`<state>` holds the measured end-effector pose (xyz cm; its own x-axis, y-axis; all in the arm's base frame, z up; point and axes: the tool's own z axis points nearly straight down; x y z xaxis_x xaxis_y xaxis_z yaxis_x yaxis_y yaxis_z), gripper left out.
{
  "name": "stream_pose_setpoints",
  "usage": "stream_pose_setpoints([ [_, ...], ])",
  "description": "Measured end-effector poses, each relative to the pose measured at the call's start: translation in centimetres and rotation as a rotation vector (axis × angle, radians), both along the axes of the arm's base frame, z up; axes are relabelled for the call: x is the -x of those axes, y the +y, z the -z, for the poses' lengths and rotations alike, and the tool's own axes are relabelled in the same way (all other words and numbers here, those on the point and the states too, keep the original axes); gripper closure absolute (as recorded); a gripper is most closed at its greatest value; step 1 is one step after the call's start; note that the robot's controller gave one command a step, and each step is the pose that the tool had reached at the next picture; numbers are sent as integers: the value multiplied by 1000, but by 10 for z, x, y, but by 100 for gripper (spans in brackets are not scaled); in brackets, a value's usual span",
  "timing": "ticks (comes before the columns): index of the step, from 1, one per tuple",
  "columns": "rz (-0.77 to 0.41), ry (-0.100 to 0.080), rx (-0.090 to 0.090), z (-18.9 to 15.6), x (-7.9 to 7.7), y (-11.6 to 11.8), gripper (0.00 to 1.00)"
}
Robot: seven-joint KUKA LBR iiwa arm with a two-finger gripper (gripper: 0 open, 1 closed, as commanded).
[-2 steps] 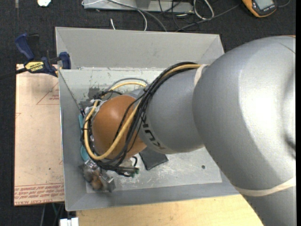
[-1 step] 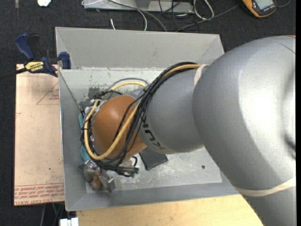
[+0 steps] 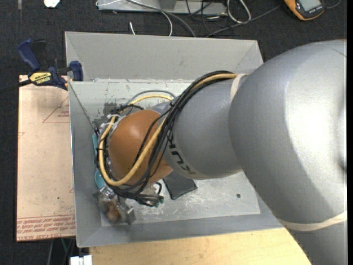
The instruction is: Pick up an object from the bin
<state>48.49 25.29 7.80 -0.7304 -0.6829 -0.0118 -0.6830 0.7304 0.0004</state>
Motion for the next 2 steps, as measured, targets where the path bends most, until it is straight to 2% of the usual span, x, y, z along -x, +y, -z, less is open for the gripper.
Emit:
stream_pose_setpoints([
  [2, 4, 1, -3, -21, 0, 1, 100],
])
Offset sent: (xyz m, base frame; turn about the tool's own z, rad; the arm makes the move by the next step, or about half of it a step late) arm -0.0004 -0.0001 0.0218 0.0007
